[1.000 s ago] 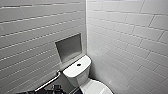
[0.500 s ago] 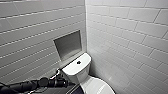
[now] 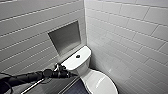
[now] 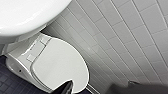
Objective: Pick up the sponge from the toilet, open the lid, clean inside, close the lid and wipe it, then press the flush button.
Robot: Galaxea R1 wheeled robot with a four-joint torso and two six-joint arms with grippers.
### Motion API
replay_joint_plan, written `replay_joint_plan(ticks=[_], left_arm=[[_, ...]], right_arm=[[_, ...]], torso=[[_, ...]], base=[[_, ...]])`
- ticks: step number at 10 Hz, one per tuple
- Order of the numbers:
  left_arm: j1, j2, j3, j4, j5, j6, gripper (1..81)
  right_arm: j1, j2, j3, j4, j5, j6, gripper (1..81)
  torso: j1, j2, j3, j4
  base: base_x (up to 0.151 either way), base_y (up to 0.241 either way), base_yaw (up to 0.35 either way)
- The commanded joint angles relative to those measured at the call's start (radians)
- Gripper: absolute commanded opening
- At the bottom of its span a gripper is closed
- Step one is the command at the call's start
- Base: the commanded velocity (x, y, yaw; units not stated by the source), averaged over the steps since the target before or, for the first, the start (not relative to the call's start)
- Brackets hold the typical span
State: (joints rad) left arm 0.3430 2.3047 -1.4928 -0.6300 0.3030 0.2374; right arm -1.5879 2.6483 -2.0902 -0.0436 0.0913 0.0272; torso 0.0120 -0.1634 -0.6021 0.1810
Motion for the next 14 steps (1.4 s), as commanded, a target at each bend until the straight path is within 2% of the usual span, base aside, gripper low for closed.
replay_joint_plan(ticks=[1,3,7,10,11,12,14], left_arm=[[-0.204,0.016,-0.06,-0.057,0.103,-0.001,81.1],[-0.258,0.059,-0.118,-0.071,0.14,-0.001,81.1],[-0.322,0.171,-0.28,-0.085,0.189,-0.001,81.1],[-0.36,0.237,-0.313,-0.083,0.17,-0.001,81.1],[-0.367,0.265,-0.337,-0.083,0.151,-0.001,81.1],[-0.374,0.294,-0.38,-0.083,0.145,-0.001,81.1],[-0.435,0.335,-0.451,-0.088,0.145,-0.004,81.1]], right_arm=[[-0.013,-0.014,0.03,0.01,-0.077,-0.001,1.0],[-0.013,-0.014,0.033,0.011,-0.077,0.0,1.0],[-0.016,-0.012,0.038,0.01,-0.077,-0.001,1.0],[-0.012,-0.012,0.046,0.01,-0.077,-0.001,1.0],[-0.011,-0.012,0.05,0.01,-0.077,-0.001,1.0],[-0.011,-0.012,0.052,0.008,-0.077,-0.001,1.0],[-0.011,-0.011,0.052,0.008,-0.077,-0.001,1.0]], torso=[[0.0,0.0,0.002,0.0],[0.001,0.0,-0.022,0.0],[0.002,0.001,-0.025,0.0],[0.002,0.001,-0.025,0.0],[0.002,0.001,-0.062,0.0],[0.002,0.001,-0.08,0.0],[0.002,0.001,-0.058,0.0]], base=[[0.0,0.0,0.0],[0.0,0.0,0.0],[0.0,0.0,0.0],[0.0,0.0,0.0],[0.0,0.0,0.0],[0.0,0.0,0.0],[0.0,0.0,0.0]])
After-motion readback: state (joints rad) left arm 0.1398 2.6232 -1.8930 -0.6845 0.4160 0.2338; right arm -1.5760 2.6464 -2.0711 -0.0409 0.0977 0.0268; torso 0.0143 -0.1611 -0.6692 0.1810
